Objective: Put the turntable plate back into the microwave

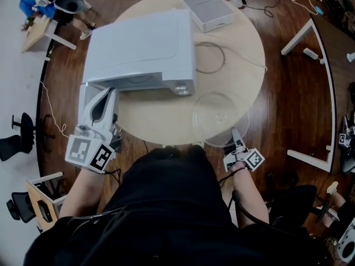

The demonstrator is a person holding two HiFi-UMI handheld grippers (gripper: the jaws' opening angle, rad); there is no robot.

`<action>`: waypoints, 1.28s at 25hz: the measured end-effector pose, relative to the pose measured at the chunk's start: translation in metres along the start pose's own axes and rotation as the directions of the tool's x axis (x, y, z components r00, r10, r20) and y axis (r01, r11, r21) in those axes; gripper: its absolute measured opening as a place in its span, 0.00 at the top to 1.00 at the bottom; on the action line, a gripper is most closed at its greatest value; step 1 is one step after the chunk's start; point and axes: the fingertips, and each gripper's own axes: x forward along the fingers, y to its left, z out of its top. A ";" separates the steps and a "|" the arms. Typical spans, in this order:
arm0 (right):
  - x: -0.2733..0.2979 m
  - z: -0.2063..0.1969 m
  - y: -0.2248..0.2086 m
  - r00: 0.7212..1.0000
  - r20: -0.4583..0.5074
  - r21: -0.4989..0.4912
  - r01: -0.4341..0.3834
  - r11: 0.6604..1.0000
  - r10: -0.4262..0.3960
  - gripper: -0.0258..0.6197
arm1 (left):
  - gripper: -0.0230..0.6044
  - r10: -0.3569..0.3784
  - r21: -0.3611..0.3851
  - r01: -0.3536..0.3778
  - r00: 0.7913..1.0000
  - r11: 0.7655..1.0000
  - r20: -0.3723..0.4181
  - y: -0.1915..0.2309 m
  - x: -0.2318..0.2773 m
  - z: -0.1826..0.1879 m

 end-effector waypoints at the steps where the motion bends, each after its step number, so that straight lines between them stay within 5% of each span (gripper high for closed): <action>1: 0.000 0.000 0.001 1.000 -0.005 -0.001 -0.008 1.000 0.008 0.92 | 0.95 0.004 -0.001 -0.004 1.000 1.000 0.001 0.000 -0.001 -0.001; 11: -0.002 -0.014 0.016 0.997 -0.062 -0.016 -0.036 0.999 0.035 0.92 | 0.95 0.012 -0.024 -0.011 0.999 1.000 0.040 0.010 -0.013 0.000; 32: -0.015 -0.085 0.044 0.995 0.066 0.010 -0.079 0.997 0.078 0.92 | 0.95 -0.063 -0.048 0.067 0.995 0.997 0.082 0.069 -0.064 -0.010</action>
